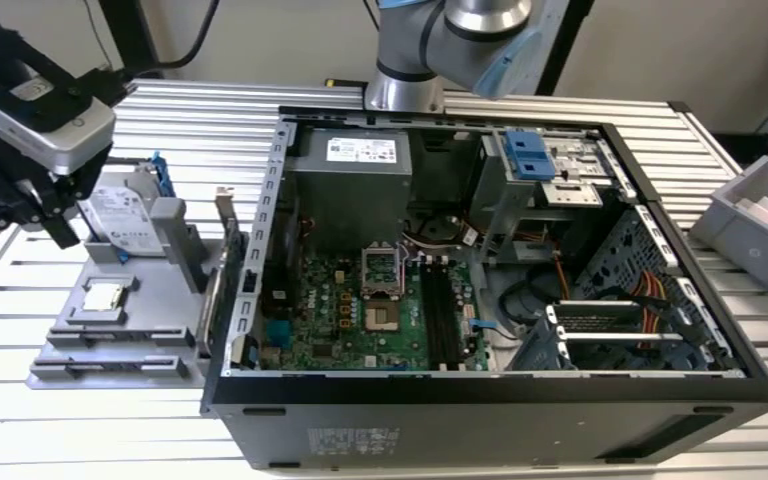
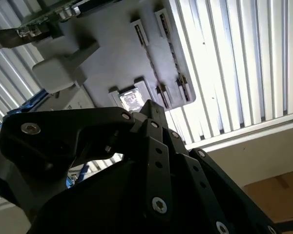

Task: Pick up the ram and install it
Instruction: 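Pick up the ram and move it above insertion slot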

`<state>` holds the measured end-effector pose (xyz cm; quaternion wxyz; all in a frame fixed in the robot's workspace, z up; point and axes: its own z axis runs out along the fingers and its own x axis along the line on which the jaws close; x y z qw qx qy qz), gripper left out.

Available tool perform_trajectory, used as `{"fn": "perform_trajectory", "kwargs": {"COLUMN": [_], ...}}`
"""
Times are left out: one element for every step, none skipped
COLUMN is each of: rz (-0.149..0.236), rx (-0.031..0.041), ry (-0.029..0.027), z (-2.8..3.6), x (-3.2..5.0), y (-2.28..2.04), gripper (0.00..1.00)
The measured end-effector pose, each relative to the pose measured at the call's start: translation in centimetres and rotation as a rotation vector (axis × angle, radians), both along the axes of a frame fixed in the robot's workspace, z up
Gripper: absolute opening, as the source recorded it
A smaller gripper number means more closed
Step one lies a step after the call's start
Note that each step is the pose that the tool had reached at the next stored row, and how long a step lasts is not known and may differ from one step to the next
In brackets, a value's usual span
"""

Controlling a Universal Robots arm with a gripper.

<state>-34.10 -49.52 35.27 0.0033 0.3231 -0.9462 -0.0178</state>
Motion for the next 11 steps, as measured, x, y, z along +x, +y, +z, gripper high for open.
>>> {"fn": "perform_trajectory", "kwargs": {"rz": [0.012,0.023,0.034,0.046,0.057,0.067,0.078,0.088,0.099,0.110,0.120], "rx": [-0.0001,0.0000,0.0000,0.0000,0.0000,-0.0001,-0.0001,0.0000,0.0000,0.0000,0.0000], "ry": [0.0001,0.0000,0.0000,0.0000,0.0000,0.0001,0.0000,0.0000,0.0000,0.0000,0.0000], "z": [0.00,0.00,0.00,0.00,0.00,0.00,0.00,0.00,0.00,0.00,0.00], "x": [0.00,0.00,0.00,0.00,0.00,0.00,0.00,0.00,0.00,0.00,0.00], "y": [0.00,0.00,0.00,0.00,0.00,0.00,0.00,0.00,0.00,0.00,0.00], "gripper": [0.00,0.00,0.00,0.00,0.00,0.00,0.00,0.00,0.00,0.00,0.00]}}
